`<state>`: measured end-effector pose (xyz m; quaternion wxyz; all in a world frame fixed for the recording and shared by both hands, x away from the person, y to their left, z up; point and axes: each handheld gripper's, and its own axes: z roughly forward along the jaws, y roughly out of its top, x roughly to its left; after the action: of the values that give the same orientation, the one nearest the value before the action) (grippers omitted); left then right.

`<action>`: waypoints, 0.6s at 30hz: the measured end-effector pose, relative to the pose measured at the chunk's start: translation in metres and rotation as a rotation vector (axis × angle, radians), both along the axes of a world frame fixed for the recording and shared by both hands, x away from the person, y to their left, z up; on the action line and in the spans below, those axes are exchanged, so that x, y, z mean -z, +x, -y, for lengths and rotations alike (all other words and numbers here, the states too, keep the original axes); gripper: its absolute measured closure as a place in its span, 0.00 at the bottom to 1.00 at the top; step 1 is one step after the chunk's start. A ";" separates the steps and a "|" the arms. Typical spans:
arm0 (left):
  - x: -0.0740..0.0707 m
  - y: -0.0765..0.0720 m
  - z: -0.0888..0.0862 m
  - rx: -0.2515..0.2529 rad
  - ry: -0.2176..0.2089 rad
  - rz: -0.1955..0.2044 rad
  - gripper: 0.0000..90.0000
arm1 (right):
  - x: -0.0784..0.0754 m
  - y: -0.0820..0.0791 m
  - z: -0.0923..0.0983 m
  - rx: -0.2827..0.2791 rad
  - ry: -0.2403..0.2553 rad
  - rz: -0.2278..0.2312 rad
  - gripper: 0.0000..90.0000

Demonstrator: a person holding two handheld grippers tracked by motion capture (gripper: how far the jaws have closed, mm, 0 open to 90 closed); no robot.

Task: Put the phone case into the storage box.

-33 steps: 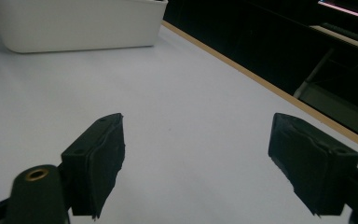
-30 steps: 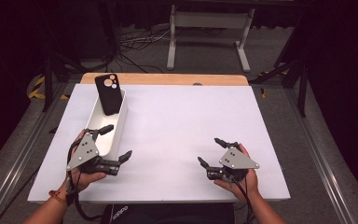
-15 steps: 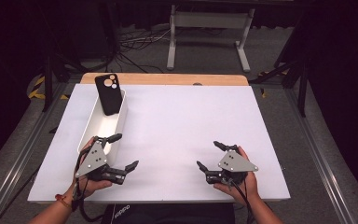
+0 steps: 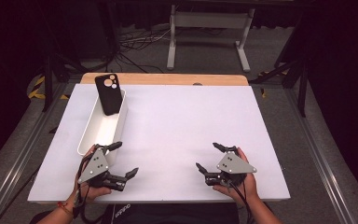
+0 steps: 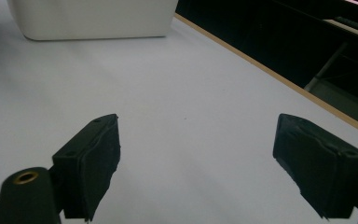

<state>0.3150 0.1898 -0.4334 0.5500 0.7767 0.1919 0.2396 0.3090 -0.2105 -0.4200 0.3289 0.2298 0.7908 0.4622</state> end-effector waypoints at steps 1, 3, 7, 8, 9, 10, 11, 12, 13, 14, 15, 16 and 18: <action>0.001 0.000 0.000 0.004 0.006 -0.002 0.04 | 0.000 0.000 0.000 0.003 0.001 0.002 0.18; 0.001 0.000 0.000 0.008 0.008 -0.005 0.04 | 0.000 -0.001 0.001 -0.002 0.005 0.000 0.17; 0.001 0.001 0.001 0.015 0.013 -0.004 0.04 | 0.000 -0.002 0.001 -0.005 0.000 0.004 0.17; 0.000 0.001 0.002 0.019 0.016 -0.001 0.04 | 0.000 -0.002 0.001 -0.008 -0.001 0.005 0.17; 0.000 0.000 0.003 0.021 0.018 -0.003 0.04 | 0.001 -0.002 0.001 -0.011 -0.001 0.005 0.17; 0.000 0.001 0.003 0.022 0.019 -0.003 0.04 | 0.001 -0.002 0.001 -0.012 -0.002 0.005 0.17; 0.000 0.001 0.004 0.025 0.023 -0.003 0.04 | 0.001 -0.002 0.001 -0.010 -0.003 0.005 0.17; 0.001 0.001 0.004 0.024 0.019 -0.003 0.04 | 0.001 -0.003 0.002 -0.011 -0.004 0.004 0.17; 0.001 0.001 0.004 0.024 0.019 -0.003 0.04 | 0.001 -0.003 0.002 -0.011 -0.004 0.004 0.17; 0.001 0.000 0.004 0.024 0.018 -0.005 0.04 | 0.000 -0.003 0.002 -0.013 -0.003 0.008 0.17; 0.001 0.000 0.004 0.024 0.018 -0.005 0.04 | 0.000 -0.003 0.002 -0.015 -0.005 0.006 0.17; 0.001 0.000 0.004 0.027 0.025 -0.006 0.04 | 0.000 -0.003 0.001 -0.014 -0.003 0.005 0.17; 0.001 0.000 0.004 0.029 0.024 -0.001 0.04 | 0.000 -0.003 0.001 -0.011 -0.003 0.003 0.17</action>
<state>0.3148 0.1856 -0.4349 0.5438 0.7861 0.1783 0.2335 0.3061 -0.2117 -0.4203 0.3279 0.2242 0.7923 0.4632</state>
